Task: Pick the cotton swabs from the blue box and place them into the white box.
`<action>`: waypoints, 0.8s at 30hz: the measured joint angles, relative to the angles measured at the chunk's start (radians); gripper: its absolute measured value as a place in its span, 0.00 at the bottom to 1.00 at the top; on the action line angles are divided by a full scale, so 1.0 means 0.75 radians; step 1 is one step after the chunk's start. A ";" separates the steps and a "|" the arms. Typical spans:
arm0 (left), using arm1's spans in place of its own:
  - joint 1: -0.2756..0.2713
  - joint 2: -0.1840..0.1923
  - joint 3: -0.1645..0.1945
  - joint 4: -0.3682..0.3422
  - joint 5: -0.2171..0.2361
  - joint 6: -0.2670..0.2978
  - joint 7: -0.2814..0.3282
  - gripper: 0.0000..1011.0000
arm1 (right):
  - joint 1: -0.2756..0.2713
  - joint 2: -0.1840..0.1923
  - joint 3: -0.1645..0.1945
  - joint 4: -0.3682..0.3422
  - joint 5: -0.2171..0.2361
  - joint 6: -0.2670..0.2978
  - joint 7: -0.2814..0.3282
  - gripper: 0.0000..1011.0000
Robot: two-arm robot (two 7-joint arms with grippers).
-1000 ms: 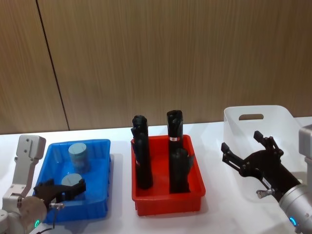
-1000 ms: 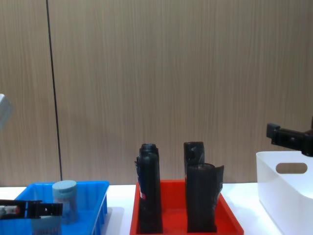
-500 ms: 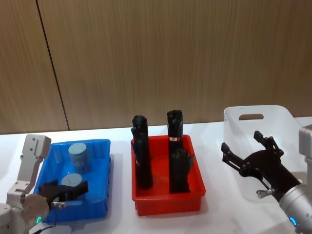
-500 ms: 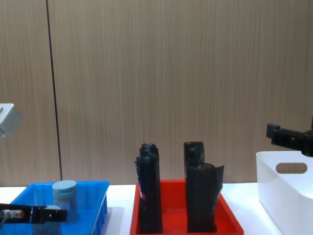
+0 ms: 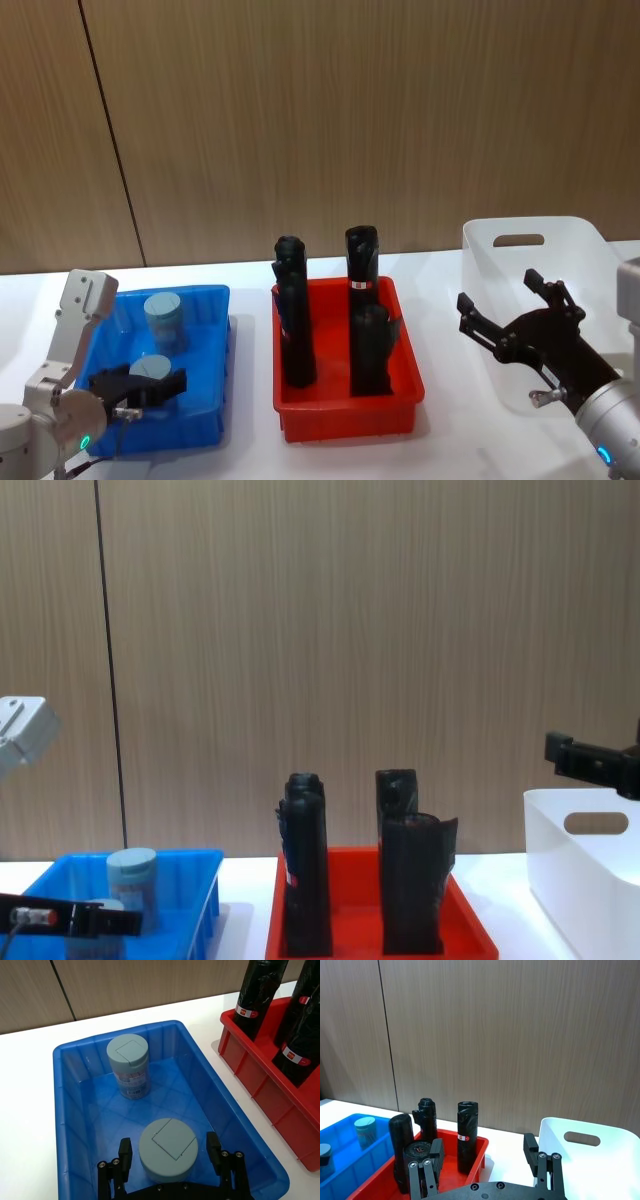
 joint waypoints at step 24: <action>0.015 0.007 -0.003 -0.034 0.019 -0.068 -0.032 0.66 | 0.000 0.000 0.000 0.000 0.000 0.000 0.000 0.99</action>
